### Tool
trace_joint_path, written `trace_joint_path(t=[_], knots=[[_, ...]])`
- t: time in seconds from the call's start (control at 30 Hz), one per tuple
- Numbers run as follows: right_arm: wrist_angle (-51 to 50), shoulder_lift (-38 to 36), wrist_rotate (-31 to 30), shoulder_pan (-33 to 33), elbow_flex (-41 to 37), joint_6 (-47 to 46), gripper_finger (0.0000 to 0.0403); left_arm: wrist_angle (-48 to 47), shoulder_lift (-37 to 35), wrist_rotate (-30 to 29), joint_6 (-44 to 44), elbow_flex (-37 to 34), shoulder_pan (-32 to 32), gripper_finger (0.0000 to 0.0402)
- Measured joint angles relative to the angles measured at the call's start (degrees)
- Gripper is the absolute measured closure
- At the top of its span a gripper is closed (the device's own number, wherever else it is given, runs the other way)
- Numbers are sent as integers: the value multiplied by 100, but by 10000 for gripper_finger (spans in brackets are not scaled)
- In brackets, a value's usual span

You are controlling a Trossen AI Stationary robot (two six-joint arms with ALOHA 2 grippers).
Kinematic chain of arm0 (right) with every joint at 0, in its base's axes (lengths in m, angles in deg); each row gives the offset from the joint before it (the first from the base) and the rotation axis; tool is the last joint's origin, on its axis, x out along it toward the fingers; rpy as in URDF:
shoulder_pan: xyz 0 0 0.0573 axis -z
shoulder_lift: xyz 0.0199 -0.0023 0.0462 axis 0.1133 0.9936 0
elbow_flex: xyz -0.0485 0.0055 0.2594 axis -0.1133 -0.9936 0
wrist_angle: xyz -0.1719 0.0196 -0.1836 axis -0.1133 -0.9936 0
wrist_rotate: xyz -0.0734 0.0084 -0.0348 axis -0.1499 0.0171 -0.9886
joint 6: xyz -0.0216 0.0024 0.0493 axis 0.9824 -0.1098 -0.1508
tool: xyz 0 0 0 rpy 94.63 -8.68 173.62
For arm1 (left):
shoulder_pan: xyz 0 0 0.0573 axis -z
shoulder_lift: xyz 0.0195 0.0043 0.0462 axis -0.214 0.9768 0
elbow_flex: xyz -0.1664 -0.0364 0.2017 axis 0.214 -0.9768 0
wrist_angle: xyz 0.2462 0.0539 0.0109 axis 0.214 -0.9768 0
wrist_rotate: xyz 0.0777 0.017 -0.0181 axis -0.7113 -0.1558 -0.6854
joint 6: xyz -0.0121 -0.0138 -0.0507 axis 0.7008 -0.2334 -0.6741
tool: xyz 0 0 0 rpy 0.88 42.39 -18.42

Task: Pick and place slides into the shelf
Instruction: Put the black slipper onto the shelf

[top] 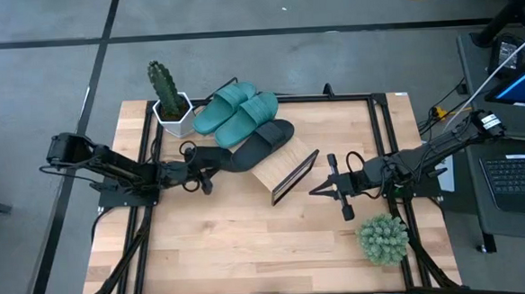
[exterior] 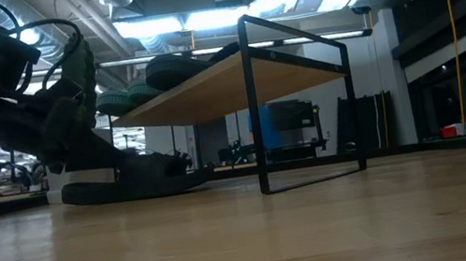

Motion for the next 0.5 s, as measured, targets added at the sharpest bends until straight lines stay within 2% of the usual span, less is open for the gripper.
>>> trace_joint_path(t=[0.17, 0.5], knots=[[-1, 0, 0, 1, 0, 10, 391, -11, 4, 28, -11, -2, -92, 268], [-3, 0, 0, 2, 0, 15, 391, -17, 4, 474, -11, 62, -346, 268]])
